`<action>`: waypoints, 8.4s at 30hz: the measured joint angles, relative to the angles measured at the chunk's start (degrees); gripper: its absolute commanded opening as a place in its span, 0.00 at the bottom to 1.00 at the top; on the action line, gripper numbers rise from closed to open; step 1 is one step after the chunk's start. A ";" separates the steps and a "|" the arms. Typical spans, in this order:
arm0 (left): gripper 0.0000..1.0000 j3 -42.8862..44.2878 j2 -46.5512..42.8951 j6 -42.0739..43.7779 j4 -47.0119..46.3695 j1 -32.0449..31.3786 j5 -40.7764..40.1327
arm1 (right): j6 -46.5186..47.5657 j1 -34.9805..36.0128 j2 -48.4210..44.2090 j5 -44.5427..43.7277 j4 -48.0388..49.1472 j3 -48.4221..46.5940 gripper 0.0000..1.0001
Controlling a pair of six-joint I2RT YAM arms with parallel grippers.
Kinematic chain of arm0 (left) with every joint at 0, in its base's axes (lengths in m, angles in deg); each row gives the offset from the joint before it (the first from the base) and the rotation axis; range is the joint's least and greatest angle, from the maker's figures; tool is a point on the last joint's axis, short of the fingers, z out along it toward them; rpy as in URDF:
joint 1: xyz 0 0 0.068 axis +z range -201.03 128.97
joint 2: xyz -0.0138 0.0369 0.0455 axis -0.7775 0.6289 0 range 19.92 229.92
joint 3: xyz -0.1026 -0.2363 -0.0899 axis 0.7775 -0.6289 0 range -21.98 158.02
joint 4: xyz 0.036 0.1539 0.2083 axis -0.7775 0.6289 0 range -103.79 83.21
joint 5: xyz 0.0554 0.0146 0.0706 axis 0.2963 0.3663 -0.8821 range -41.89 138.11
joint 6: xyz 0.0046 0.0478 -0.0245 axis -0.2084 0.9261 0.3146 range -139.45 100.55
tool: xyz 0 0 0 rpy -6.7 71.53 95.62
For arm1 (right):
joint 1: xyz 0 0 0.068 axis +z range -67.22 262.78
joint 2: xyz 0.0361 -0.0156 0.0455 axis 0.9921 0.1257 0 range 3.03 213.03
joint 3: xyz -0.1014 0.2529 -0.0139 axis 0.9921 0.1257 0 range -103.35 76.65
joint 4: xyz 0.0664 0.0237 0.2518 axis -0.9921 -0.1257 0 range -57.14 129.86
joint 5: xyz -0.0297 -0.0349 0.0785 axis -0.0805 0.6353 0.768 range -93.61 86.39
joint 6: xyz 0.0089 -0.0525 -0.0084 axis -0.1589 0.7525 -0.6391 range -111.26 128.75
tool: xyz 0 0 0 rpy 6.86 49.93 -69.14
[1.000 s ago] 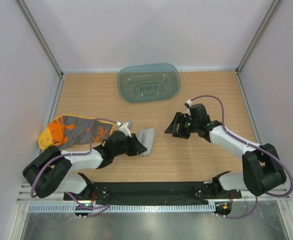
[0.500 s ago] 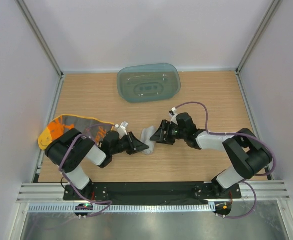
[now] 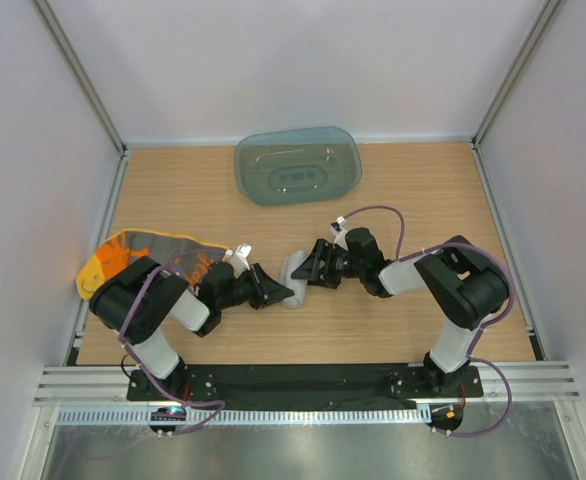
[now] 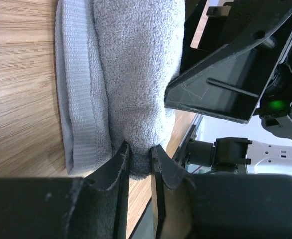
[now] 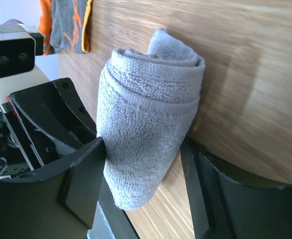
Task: Roll the towels
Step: Roll the towel, then place the rolled towel into the container, then move the towel to the center of the board
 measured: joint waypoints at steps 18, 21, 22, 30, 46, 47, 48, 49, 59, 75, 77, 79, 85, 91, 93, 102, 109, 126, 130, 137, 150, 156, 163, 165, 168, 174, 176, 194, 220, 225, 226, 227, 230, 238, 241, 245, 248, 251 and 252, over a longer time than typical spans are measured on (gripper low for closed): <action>0.11 0.70 0.15 0.68 2.10 0.52 0.94 | -1.27 1.33 3.10 -0.17 2.34 -1.33 0.14; 0.26 1.70 -3.15 2.67 8.57 0.20 0.87 | 0.28 2.40 0.15 -3.10 -3.02 -1.51 0.12; 0.28 2.12 -4.52 3.54 11.13 -0.04 0.59 | 0.83 2.80 -1.01 -4.24 -5.25 -1.68 0.11; 0.50 11.21 -17.49 13.94 41.16 -6.12 -11.91 | 3.06 4.98 -5.55 -11.65 -20.09 -5.22 0.09; 0.60 27.85 -21.09 26.12 72.17 -31.80 -50.69 | 3.26 9.27 -5.22 -19.89 -35.89 -13.79 0.06; 0.60 28.94 -19.85 26.91 72.81 -32.68 -52.30 | 3.26 9.46 -5.22 -20.09 -36.30 -14.01 0.06; 0.60 29.68 -18.82 27.32 73.00 -33.14 -53.11 | 3.26 9.60 -5.22 -20.22 -36.65 -14.14 0.06; 0.60 30.62 -17.33 27.87 73.22 -33.75 -54.03 | 3.26 9.79 -5.22 -20.35 -37.05 -14.34 0.06; 0.56 36.50 -5.03 30.60 74.27 -36.22 -60.15 | 3.28 10.36 -5.22 -20.72 -38.12 -14.62 0.06; 0.08 31.41 -5.27 26.71 69.09 -36.85 -64.17 | 3.26 10.23 -4.87 -19.78 -37.94 -14.69 0.31; 0.06 30.49 -5.70 26.47 67.82 -36.87 -64.17 | 3.28 10.03 -4.83 -19.37 -37.94 -14.71 0.39; 0.06 29.55 -6.12 26.03 66.69 -36.87 -64.15 | 3.37 9.70 -4.59 -18.84 -37.97 -14.73 0.49; 0.04 28.26 -6.80 25.55 64.65 -36.87 -63.73 | 3.96 6.71 -3.06 -15.10 -38.14 -14.73 0.59; 0.04 27.93 -6.80 25.51 62.84 -36.61 -63.01 | 4.72 1.60 -2.25 -8.57 -38.05 -14.75 0.71; 0.04 27.82 -6.78 25.53 62.34 -36.52 -62.79 | 4.90 -0.44 -2.25 -7.58 -38.49 -15.10 0.78; 0.03 27.76 -6.78 25.62 62.16 -36.50 -62.53 | 9.07 -4.24 -5.55 -16.35 -45.07 -19.76 0.83; 0.02 28.15 -6.34 25.53 62.29 -36.50 -62.49 | 8.74 -3.04 -18.36 -17.57 -44.65 -13.11 0.83; 0.01 29.20 -5.79 25.29 62.55 -36.50 -61.44 | 2.45 7.15 -8.92 -15.65 -30.27 -7.08 0.75; 0.01 28.46 -7.02 24.68 62.66 -36.48 -60.26 | 1.33 7.58 -6.49 -14.27 -25.70 -6.99 0.52; 0.21 26.75 -10.69 23.56 64.74 -35.28 -57.09 | 0.33 8.13 -5.49 -13.07 -24.28 -6.29 0.01; 0.80 32.33 -35.41 24.57 89.59 -34.32 -55.28 | 13.75 -0.52 -2.38 -9.68 -47.32 -36.94 0.01; 0.83 32.89 -47.78 24.68 99.43 -33.86 -58.97 | 21.24 -7.58 6.51 -6.29 -56.52 -62.05 0.01; 0.82 32.17 -54.93 22.73 106.07 -33.68 -60.67 | 26.12 -12.00 22.67 -1.97 -62.82 -85.18 0.01; 0.82 32.00 -55.54 22.49 106.86 -33.68 -60.78 | 27.21 -12.87 27.85 -0.79 -63.87 -91.03 0.01; 0.82 31.91 -55.63 22.36 107.67 -33.62 -60.94 | 28.52 -14.62 36.39 0.66 -65.22 -99.69 0.01; 0.82 31.69 -53.88 22.34 107.97 -33.59 -61.37 | 30.12 -18.58 47.45 1.09 -66.60 -106.25 0.01; 0.82 31.47 -53.72 22.32 108.17 -33.59 -61.66 | 30.67 -19.96 49.79 1.40 -67.41 -106.68 0.01; 0.82 30.93 -54.82 21.09 109.13 -33.59 -62.88 | 35.82 -25.57 53.16 0.79 -70.69 -107.93 0.82; 0.83 30.95 -54.77 19.15 110.75 -33.33 -65.09 | 36.76 -25.53 25.29 -13.18 -71.14 -95.62 0.93; 0.83 31.65 -50.31 18.78 111.16 -25.09 -63.49 | 36.06 -25.53 13.75 -15.26 -70.27 -80.39 0.93; 0.82 31.78 -49.03 19.28 110.84 -22.01 -62.34 | 35.65 -25.49 10.95 -15.32 -70.01 -76.67 0.93; 0.83 31.80 -47.60 19.76 110.42 -18.51 -60.98 | 35.23 -25.44 8.94 -15.32 -70.01 -73.92 0.93; 0.83 31.82 -43.43 21.40 108.89 -8.94 -57.02 | 33.90 -24.39 0.26 -15.41 -67.82 -62.25 0.93; 0.80 35.10 -31.63 23.98 104.15 5.01 -50.66 | 29.40 -15.58 -19.08 -14.99 -62.42 -36.68 0.92; 0.76 37.53 -24.04 24.46 101.57 6.36 -50.42 | 27.36 -11.89 -22.91 -15.63 -61.40 -30.40 0.91; 0.69 42.42 -11.82 25.03 98.88 6.51 -50.16 | 25.79 -7.10 -23.80 -16.79 -61.44 -27.36 0.89; 0.65 46.23 -3.02 25.22 97.59 6.54 -50.18 | 25.11 -5.68 -24.92 -17.38 -61.99 -25.90 0.89; 0.63 48.46 2.29 25.16 97.29 6.97 -50.25 | 24.92 -5.75 -27.30 -18.69 -63.08 -25.70 0.90; 0.63 48.63 3.17 25.16 97.22 7.21 -50.25 | 24.94 -5.79 -28.33 -19.19 -63.34 -25.70 0.90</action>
